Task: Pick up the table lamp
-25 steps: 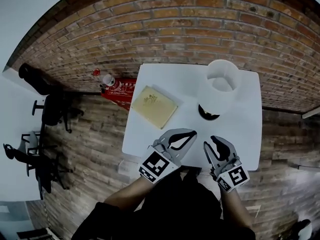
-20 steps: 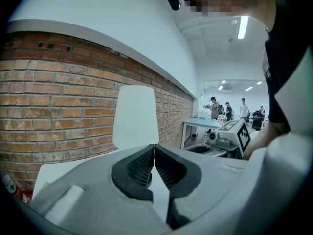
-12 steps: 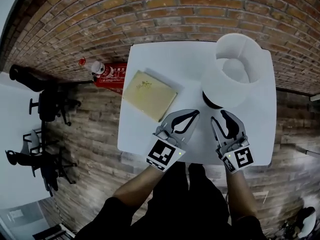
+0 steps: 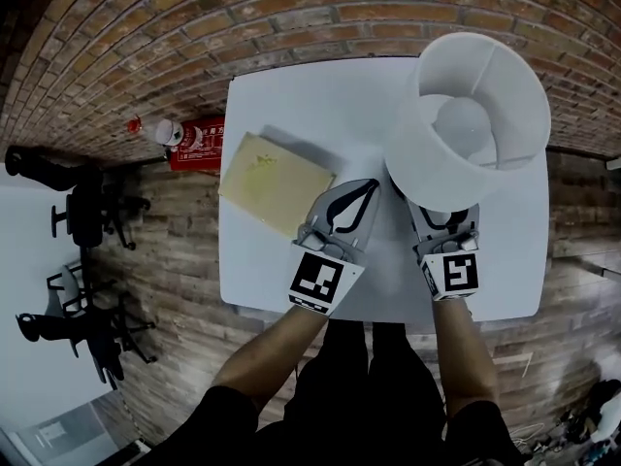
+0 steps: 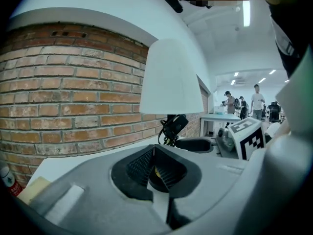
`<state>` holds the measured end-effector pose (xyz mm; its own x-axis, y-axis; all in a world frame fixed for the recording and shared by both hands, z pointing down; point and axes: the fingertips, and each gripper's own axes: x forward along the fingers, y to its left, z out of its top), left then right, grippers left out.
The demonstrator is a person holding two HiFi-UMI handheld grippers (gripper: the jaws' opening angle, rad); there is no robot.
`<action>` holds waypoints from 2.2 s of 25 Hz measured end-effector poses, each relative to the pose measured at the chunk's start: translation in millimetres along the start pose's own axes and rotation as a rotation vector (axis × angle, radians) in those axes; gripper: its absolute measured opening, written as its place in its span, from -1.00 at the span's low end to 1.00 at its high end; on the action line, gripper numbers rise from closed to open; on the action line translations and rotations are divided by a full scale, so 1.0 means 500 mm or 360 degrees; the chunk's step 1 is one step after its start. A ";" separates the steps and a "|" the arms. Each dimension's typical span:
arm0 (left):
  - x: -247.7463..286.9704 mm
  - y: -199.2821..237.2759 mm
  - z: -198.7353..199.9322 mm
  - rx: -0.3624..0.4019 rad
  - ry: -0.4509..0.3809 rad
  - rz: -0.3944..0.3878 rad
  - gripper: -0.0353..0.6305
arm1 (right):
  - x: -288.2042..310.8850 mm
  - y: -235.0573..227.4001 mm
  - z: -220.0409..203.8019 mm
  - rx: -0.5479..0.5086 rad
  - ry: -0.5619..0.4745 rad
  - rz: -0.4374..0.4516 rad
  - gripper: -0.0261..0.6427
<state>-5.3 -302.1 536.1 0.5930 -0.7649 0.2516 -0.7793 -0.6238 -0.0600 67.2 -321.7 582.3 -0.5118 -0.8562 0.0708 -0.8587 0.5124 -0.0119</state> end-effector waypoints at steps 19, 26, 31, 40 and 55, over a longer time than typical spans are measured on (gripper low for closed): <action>0.092 0.016 -0.018 -0.0025 -0.0043 -0.0051 -0.87 | 0.122 -0.049 0.012 0.0047 -0.0137 -0.0146 -0.38; 0.099 0.039 -0.032 -0.0045 -0.0034 -0.0033 -0.87 | 0.124 -0.052 0.007 -0.0031 -0.0113 -0.0190 -0.51; 0.091 0.039 -0.031 -0.0050 -0.0031 -0.0041 -0.87 | 0.126 -0.050 0.012 -0.0086 -0.0049 -0.0193 -0.59; 0.075 0.050 0.000 -0.0065 -0.0052 -0.0034 -0.87 | 0.131 -0.051 0.037 -0.0009 0.0083 -0.0146 -0.68; 0.017 0.052 0.081 -0.0078 -0.0081 -0.0015 -0.87 | 0.089 -0.044 0.083 0.0109 0.0206 -0.0055 -0.74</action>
<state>-12.5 -331.5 497.4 0.6088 -0.7670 0.2027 -0.7819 -0.6233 -0.0101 62.4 -373.9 544.3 -0.4782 -0.8551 0.2003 -0.8777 0.4733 -0.0748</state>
